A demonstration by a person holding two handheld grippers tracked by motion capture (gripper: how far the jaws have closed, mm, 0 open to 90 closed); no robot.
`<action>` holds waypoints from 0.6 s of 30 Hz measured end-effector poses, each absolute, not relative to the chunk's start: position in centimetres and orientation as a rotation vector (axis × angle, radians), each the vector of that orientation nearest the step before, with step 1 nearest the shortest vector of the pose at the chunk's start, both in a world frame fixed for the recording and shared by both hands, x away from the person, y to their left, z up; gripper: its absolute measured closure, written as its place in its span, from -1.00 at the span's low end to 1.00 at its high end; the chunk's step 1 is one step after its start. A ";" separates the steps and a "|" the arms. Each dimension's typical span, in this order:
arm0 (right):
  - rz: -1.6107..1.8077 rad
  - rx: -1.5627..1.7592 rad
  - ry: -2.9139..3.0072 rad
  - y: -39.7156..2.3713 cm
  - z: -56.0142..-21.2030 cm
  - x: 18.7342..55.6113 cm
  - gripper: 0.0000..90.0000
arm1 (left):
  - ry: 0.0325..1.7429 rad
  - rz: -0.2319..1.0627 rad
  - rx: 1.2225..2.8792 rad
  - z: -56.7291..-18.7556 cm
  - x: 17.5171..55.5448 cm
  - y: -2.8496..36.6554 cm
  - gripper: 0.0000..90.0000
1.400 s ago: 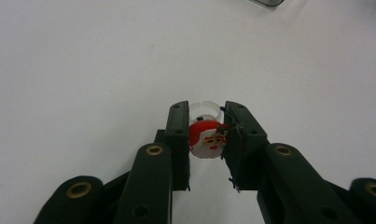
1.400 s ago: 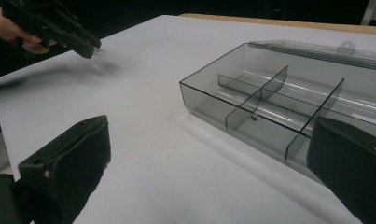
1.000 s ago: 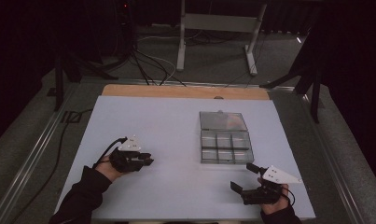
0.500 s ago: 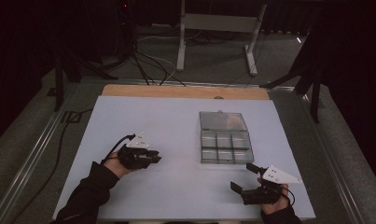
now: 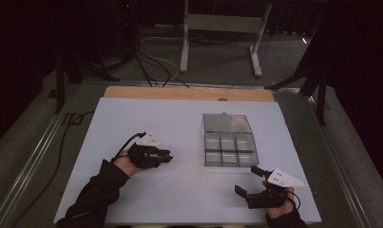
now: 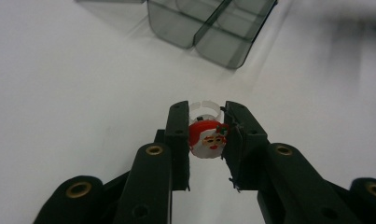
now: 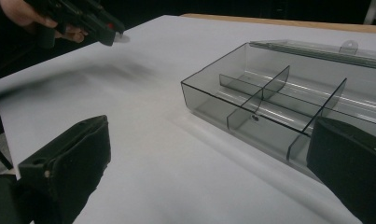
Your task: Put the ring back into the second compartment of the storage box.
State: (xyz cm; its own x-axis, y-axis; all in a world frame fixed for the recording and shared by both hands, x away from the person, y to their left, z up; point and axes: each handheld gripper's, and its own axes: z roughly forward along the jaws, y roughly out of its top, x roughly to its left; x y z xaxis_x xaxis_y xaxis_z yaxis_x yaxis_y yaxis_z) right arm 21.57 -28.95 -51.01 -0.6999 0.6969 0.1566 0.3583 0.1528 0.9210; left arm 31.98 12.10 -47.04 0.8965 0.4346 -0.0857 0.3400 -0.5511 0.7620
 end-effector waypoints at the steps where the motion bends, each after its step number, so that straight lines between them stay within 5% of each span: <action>1: 1.562 1.018 2.129 -28.9 -51.0 21.6 -1.00 | 0.552 0.136 2.200 -46.9 32.0 11.9 0.63; 18: 1.566 1.014 2.130 -29.0 -51.0 21.5 -1.00 | 0.487 0.112 2.206 -45.6 32.8 8.5 0.63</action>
State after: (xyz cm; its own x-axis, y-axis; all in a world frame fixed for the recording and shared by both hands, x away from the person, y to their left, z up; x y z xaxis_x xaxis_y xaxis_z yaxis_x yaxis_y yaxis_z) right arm 21.55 -28.95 -51.00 -0.7020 0.6946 0.1572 0.3572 0.1524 0.9215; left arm 32.76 8.54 -45.60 0.9200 0.3820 -0.0870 0.3058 -0.5614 0.7690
